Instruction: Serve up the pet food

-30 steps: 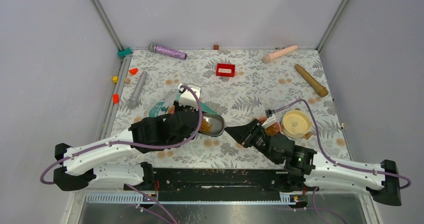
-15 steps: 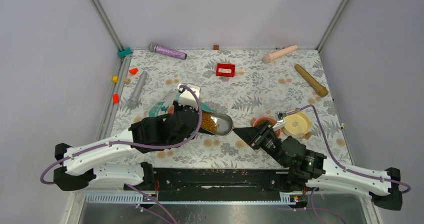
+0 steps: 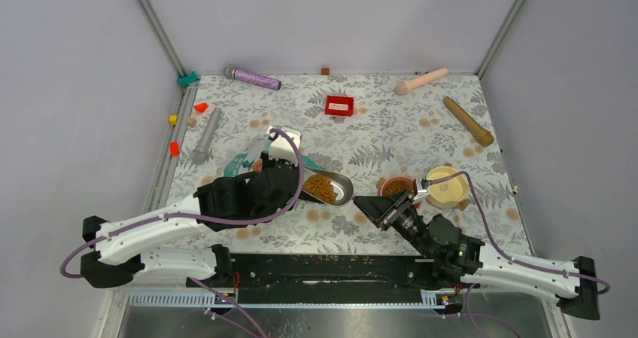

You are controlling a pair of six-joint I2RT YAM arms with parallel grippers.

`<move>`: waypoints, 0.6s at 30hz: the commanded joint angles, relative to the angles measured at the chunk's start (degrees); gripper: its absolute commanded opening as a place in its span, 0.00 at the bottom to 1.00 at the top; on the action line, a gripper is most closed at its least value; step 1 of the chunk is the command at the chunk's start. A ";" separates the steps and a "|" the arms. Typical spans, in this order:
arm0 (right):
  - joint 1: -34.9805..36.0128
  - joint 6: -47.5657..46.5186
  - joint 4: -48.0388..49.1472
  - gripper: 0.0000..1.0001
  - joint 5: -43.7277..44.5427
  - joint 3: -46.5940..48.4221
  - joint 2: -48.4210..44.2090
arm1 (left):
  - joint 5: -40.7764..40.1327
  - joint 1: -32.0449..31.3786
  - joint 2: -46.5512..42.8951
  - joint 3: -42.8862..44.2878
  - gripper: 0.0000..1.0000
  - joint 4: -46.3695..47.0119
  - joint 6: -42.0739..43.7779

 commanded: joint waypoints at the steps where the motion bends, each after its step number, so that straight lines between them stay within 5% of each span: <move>1: -0.44 1.40 7.72 0.00 5.32 -1.55 0.15 | -1.98 -0.06 -3.33 0.91 0.00 5.21 -1.29; 10: -0.40 1.45 2.26 0.00 4.79 -1.02 -3.44 | -1.95 -0.06 -3.17 0.78 0.00 5.19 -1.57; 18: -0.44 -1.43 -27.03 0.00 5.56 9.52 -14.18 | -4.73 -0.06 -2.67 0.59 0.00 5.32 -1.03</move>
